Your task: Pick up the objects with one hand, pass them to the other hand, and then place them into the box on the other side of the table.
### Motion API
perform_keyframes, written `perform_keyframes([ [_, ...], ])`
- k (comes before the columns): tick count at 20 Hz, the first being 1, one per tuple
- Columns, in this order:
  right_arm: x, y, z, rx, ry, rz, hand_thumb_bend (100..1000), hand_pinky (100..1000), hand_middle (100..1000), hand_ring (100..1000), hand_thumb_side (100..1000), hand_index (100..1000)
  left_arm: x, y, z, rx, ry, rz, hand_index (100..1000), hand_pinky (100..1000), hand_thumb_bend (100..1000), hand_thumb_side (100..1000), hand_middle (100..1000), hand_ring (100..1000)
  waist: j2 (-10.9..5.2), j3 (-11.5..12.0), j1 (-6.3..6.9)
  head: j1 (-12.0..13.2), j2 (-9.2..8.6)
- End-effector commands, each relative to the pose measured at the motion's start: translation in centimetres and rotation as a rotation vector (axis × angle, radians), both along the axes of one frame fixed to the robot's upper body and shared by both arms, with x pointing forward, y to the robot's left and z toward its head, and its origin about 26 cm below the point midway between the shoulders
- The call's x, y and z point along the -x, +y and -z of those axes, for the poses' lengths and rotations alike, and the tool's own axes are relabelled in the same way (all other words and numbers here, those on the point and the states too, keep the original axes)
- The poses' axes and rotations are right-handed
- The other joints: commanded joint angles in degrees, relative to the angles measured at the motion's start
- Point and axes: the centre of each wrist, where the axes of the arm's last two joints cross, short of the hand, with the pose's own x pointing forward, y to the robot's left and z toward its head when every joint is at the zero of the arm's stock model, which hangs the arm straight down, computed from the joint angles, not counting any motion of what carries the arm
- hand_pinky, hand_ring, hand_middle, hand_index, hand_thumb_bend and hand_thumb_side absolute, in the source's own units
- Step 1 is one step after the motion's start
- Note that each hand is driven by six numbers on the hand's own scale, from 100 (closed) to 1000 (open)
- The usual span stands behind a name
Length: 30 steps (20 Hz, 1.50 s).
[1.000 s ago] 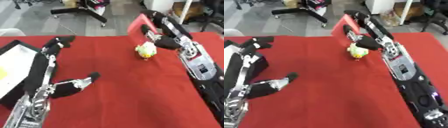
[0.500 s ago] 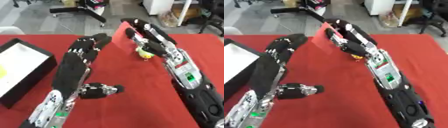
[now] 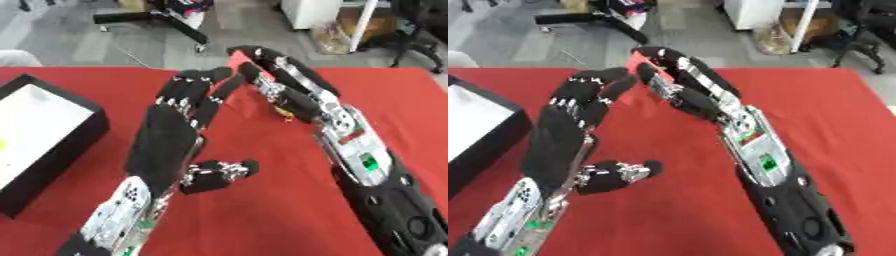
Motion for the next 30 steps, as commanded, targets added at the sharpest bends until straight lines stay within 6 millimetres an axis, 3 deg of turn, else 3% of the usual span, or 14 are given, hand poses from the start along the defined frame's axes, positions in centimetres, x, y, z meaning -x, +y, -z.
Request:
perform_keyframes([
  [1,0.4,0.2,-1.0,-0.007,-0.019,-0.019,100,684,265,393,693,857,-0.1,-0.5,-0.8,0.056,-0.038,-0.017,861,766,873,291,742,718,-0.62,-0.14,-0.02,-0.08,-0.51],
  [14,0.7,0.4,-1.0,-0.012,0.011,-0.036,100,681,262,392,700,856,-1.0,-0.1,-0.4,0.25,0.006,-0.135,847,742,794,322,723,694,-0.48,-0.49,0.02,-0.04,-1.37],
  [30,1.0,0.8,-1.2,-0.001,0.041,-0.095,100,682,261,392,712,857,-1.2,-1.2,-0.6,0.245,0.018,-0.031,798,714,762,320,674,650,-0.26,-0.77,-0.3,-0.12,-1.28],
])
